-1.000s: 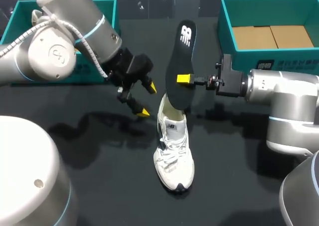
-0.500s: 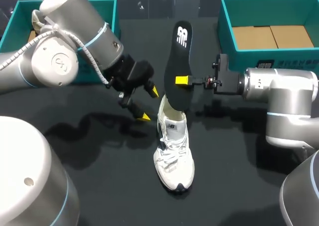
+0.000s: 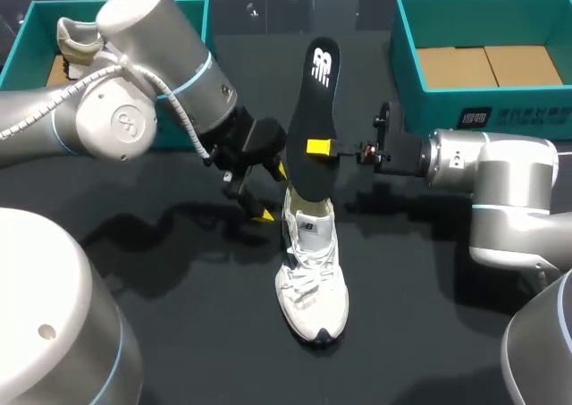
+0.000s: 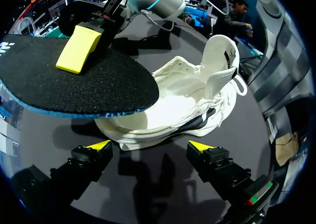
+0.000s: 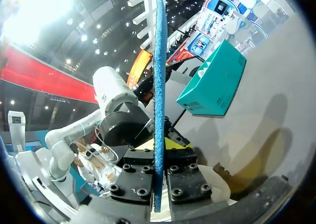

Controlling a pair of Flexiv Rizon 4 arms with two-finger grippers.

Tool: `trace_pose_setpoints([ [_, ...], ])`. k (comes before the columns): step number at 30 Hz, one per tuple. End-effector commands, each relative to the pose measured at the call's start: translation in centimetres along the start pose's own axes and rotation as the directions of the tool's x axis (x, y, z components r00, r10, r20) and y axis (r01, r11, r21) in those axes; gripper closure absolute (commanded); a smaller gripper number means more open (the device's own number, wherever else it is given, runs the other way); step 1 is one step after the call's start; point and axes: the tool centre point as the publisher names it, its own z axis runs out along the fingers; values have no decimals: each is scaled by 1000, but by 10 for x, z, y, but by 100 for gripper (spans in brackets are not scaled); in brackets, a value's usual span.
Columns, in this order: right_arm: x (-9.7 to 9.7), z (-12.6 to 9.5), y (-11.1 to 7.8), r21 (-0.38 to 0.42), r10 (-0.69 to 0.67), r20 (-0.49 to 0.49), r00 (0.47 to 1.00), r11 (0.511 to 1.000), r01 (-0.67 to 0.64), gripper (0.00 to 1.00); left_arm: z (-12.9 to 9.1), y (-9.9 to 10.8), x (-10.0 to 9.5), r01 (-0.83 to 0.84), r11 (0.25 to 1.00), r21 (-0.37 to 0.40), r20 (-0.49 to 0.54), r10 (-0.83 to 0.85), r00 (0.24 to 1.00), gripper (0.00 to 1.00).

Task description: Take the shoe out of the shoebox, open the shoe tongue, remove and reinsert the insole, then place the shoe into the shoebox

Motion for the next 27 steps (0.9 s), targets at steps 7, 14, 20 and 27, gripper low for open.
trace_pose_setpoints([
  [7,-1,5,-3,-9,-52,3,999,999,52,100,2,-1,1,-21,999,-34,-9,20,1000,0],
  [14,-1,6,-3,-15,-51,2,999,999,51,100,2,-1,1,-21,999,-34,-9,20,1000,0],
  [20,5,15,-4,-65,-81,32,996,994,83,100,2,-1,1,-21,999,-34,-9,20,1000,0],
  [27,8,20,-6,-84,-108,94,990,990,116,100,2,-1,1,-21,999,-34,-9,20,1000,0],
])
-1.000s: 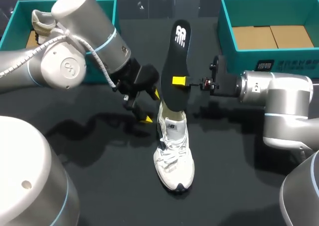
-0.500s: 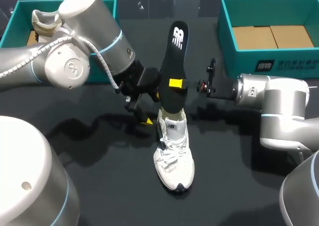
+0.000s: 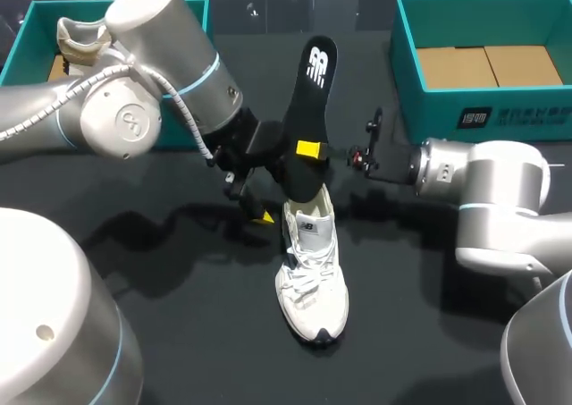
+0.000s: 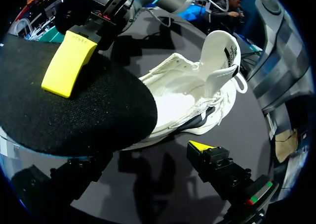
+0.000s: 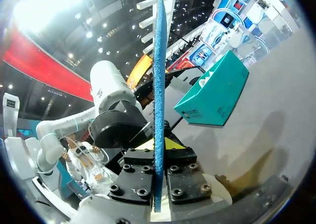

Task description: Take the shoe out of the shoebox, open the shoe tongue, remove and reinsert the insole, then place the shoe into the shoebox

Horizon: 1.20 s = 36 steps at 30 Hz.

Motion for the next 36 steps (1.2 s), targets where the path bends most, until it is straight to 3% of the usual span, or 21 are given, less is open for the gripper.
trace_pose_setpoints([
  [1,8,3,-4,-27,-5,50,999,1000,7,100,0,0,0,0,1000,-3,-1,0,1000,0],
  [15,1,-8,-12,-71,-21,43,999,997,24,100,0,0,0,0,1000,-3,-1,0,1000,0],
  [36,-7,-16,-33,-22,9,20,1000,1000,-8,100,0,0,0,0,1000,-3,-1,0,1000,0],
])
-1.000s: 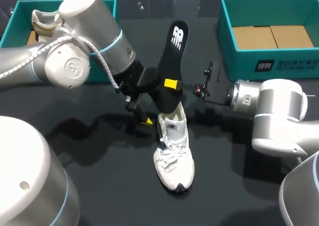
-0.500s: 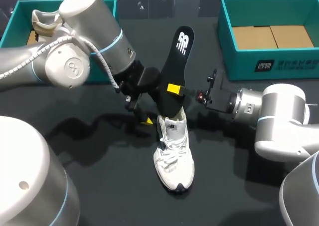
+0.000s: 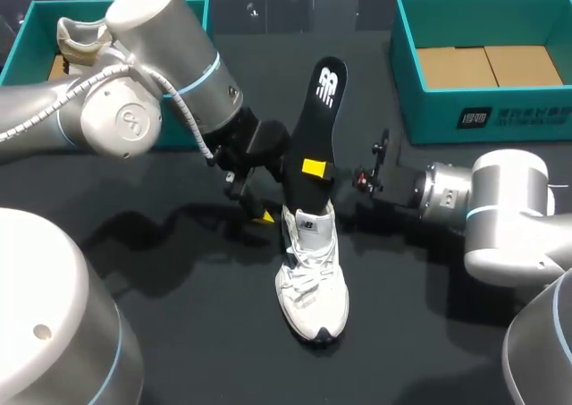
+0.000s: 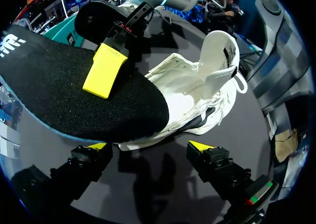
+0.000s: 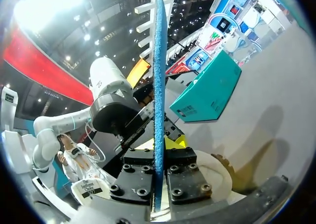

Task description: Take the shoe out of the shoebox, open the shoe tongue, remove and reinsert the insole, then place the shoe into the shoebox

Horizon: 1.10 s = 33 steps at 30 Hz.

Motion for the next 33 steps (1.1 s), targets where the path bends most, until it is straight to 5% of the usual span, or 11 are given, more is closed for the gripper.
trace_pose_setpoints([
  [1,-1,-2,-4,19,5,-8,1000,1000,-5,100,0,0,0,0,1000,-2,1,0,1000,0],
  [33,-6,-12,-46,127,61,-41,997,990,-56,100,0,0,0,0,1000,-2,1,0,1000,0],
])
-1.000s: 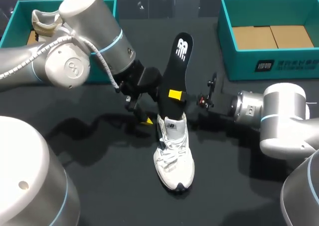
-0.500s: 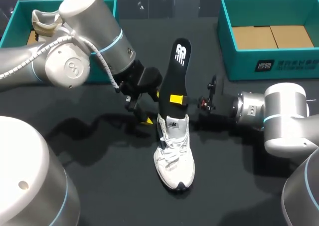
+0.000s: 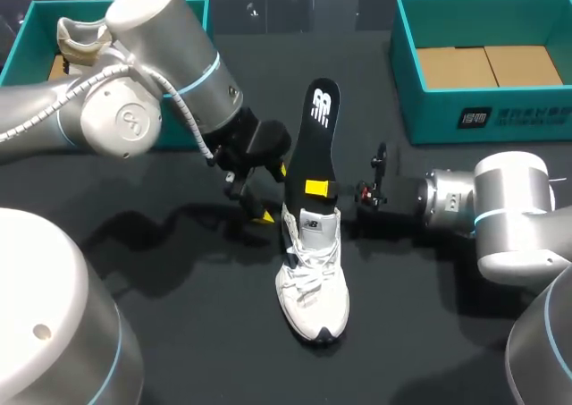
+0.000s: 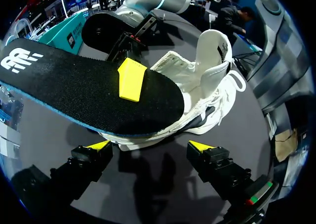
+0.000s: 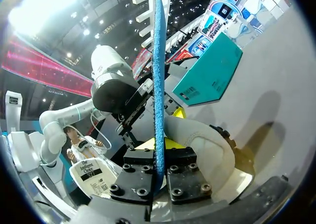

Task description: Take the shoe out of the shoebox, open the shoe tongue, remove and reinsert the insole, then place the shoe into the shoebox

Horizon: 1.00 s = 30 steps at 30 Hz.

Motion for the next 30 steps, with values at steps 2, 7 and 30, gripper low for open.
trace_pose_setpoints([
  [2,-5,1,-14,22,12,5,1000,1000,-12,100,0,0,0,0,1000,-2,1,0,1000,0],
  [7,-4,1,-24,36,18,7,1000,999,-19,100,0,0,0,0,1000,-2,1,0,1000,0],
  [30,5,4,-47,122,54,16,998,991,-55,100,0,0,0,0,1000,-2,1,0,1000,0],
])
